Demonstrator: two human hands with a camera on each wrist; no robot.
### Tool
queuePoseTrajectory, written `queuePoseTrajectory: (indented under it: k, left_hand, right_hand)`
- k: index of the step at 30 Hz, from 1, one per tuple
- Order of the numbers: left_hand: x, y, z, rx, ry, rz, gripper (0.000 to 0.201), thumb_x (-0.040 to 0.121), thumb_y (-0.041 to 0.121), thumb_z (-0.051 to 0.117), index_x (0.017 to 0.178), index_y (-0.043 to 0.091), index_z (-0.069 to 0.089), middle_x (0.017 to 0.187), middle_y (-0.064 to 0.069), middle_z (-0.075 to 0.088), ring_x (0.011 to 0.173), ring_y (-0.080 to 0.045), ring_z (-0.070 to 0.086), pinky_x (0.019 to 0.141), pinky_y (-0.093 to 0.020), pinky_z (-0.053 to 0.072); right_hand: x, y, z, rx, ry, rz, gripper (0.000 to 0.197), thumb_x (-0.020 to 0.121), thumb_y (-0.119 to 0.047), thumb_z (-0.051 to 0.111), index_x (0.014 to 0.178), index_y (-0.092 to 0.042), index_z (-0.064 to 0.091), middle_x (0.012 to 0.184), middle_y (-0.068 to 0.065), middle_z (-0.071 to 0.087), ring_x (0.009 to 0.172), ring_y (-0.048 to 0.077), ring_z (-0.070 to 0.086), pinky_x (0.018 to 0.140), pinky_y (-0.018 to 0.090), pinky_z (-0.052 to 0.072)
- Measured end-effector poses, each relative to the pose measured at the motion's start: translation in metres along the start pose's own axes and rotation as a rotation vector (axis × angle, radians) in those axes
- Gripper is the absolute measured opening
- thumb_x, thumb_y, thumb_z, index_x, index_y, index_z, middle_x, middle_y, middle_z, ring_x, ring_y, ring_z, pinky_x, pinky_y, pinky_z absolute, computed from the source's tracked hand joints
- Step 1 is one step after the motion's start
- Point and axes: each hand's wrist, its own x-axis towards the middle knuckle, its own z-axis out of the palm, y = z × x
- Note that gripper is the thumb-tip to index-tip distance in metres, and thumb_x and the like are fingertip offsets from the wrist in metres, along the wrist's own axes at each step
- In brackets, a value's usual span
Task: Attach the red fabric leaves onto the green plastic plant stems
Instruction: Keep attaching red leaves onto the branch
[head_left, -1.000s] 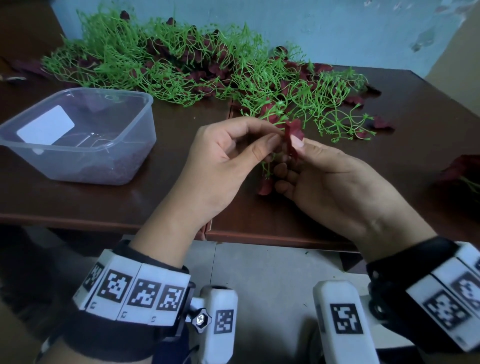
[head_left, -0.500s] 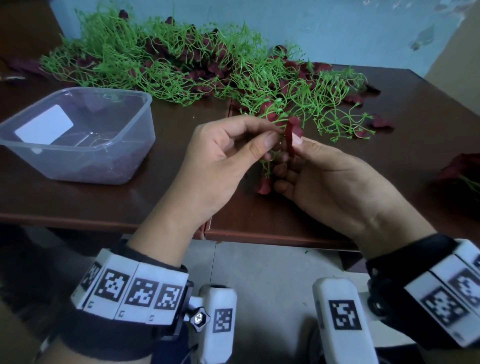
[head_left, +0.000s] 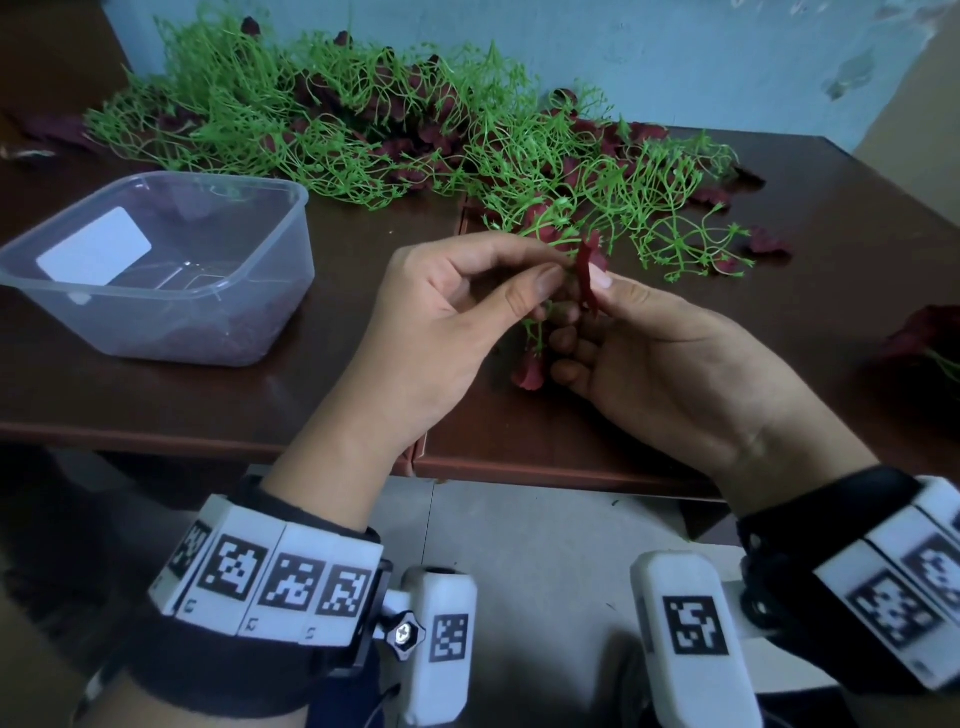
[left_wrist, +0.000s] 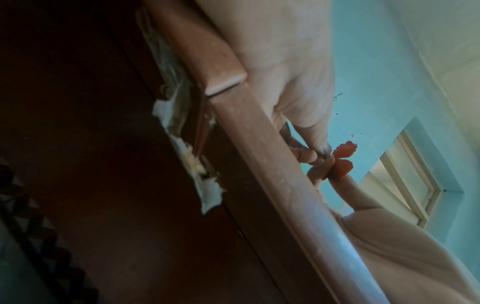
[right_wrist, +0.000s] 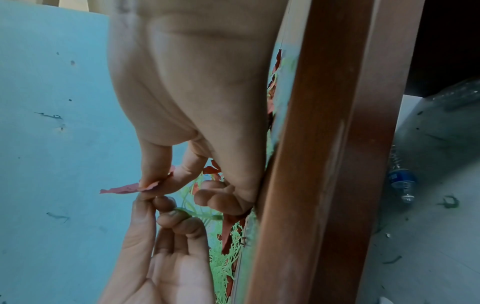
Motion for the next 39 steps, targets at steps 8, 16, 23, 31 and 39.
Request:
queuePoseTrajectory:
  k: [8, 16, 23, 31, 39]
  left_hand:
    - [-0.0003, 0.0033, 0.0020, -0.007, -0.016, 0.007, 0.025, 0.090, -0.003, 0.070, 0.101, 0.019, 0.072, 0.082, 0.015, 0.074, 0.075, 0.001, 0.066, 0.074, -0.017, 0.051]
    - [-0.0003, 0.0034, 0.0010, 0.028, -0.030, 0.011, 0.022, 0.090, -0.001, 0.071, 0.096, 0.020, 0.073, 0.081, 0.015, 0.073, 0.071, -0.004, 0.064, 0.073, -0.018, 0.051]
    - [-0.0011, 0.0039, 0.0014, 0.016, -0.037, -0.009, 0.021, 0.090, -0.001, 0.070, 0.095, 0.019, 0.073, 0.079, 0.014, 0.073, 0.071, -0.004, 0.064, 0.072, -0.017, 0.051]
    - [-0.0006, 0.0020, 0.0005, 0.042, -0.038, -0.007, 0.020, 0.091, 0.000, 0.071, 0.095, 0.019, 0.073, 0.081, 0.014, 0.073, 0.073, -0.004, 0.065, 0.073, -0.018, 0.051]
    - [0.0003, -0.0034, -0.0024, 0.106, -0.031, 0.006, 0.014, 0.091, 0.002, 0.072, 0.102, 0.010, 0.076, 0.082, 0.001, 0.073, 0.076, -0.005, 0.064, 0.074, -0.020, 0.049]
  right_hand:
    - [0.0008, 0.0001, -0.0035, 0.041, -0.046, 0.023, 0.020, 0.084, -0.030, 0.058, 0.077, -0.019, 0.073, 0.082, 0.001, 0.063, 0.075, 0.012, 0.052, 0.073, 0.027, 0.040]
    - [0.0007, -0.0034, -0.0020, 0.066, -0.069, 0.060, 0.032, 0.085, -0.025, 0.047, 0.069, -0.020, 0.075, 0.084, 0.003, 0.064, 0.078, 0.014, 0.050, 0.075, 0.029, 0.037]
    - [0.0003, -0.0046, -0.0014, 0.093, -0.059, 0.082, 0.033, 0.086, -0.021, 0.045, 0.068, -0.016, 0.072, 0.083, 0.005, 0.063, 0.078, 0.016, 0.051, 0.074, 0.030, 0.038]
    - [-0.0006, -0.0038, 0.0002, 0.046, -0.028, 0.051, 0.027, 0.082, -0.024, 0.051, 0.070, -0.017, 0.074, 0.083, 0.005, 0.064, 0.077, 0.015, 0.052, 0.075, 0.030, 0.039]
    - [-0.0009, -0.0032, -0.0003, -0.036, 0.057, 0.023, 0.019, 0.078, -0.021, 0.061, 0.091, -0.011, 0.070, 0.082, 0.003, 0.066, 0.074, 0.012, 0.053, 0.073, 0.028, 0.041]
